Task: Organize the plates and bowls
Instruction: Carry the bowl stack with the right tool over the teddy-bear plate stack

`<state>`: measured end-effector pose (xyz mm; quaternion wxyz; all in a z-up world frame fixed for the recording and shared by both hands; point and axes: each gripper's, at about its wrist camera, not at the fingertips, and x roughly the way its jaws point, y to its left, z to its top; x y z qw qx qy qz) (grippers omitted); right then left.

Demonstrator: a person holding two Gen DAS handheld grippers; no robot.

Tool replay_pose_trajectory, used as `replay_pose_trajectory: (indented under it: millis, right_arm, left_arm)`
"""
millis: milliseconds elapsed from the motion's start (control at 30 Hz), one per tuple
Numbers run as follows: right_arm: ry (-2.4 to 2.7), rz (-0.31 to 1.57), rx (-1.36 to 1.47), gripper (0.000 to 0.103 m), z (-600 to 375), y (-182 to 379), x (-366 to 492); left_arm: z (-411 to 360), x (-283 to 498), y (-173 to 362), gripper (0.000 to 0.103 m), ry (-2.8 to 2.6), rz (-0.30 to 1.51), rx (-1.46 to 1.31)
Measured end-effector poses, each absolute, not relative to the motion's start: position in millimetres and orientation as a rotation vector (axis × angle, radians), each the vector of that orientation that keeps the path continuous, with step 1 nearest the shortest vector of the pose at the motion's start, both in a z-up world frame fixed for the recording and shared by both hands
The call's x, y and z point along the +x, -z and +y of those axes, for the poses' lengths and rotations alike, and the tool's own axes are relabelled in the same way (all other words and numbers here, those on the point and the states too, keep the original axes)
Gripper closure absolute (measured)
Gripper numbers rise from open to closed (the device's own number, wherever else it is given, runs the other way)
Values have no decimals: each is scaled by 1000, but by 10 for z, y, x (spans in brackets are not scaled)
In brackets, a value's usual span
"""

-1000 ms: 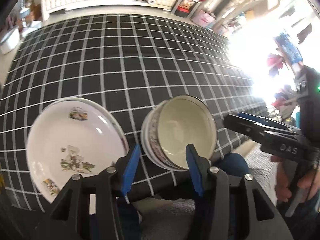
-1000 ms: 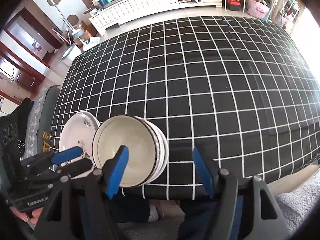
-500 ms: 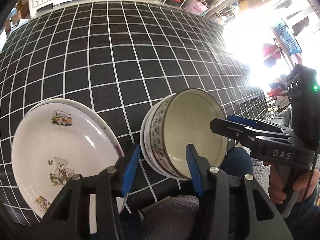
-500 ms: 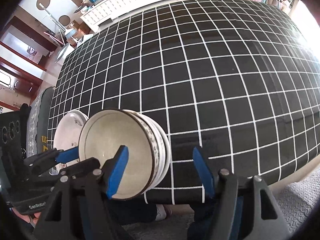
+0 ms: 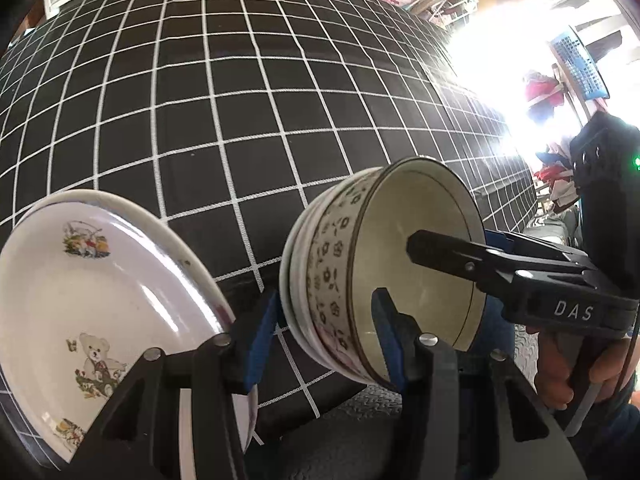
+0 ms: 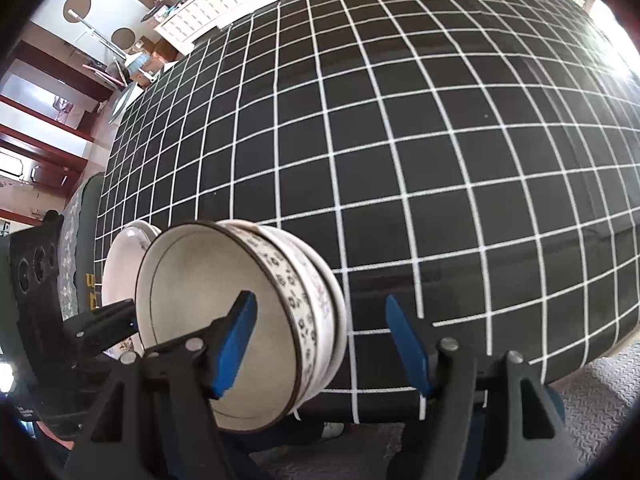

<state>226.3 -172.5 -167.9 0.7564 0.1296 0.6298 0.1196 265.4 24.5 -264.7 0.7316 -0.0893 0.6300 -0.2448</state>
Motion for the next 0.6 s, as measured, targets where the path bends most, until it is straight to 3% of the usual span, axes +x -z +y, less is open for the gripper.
replay_pose_trajectory:
  millis: [500,600]
  right_arm:
    - [-302,1399,384,32,-1866,1849,2263]
    - [-331,1398,416,39,-1891,1858,2243]
  left_arm:
    - [97,2579,2818,57,548,1389,-163]
    - [50,2565,2804,56,557,1379,-140]
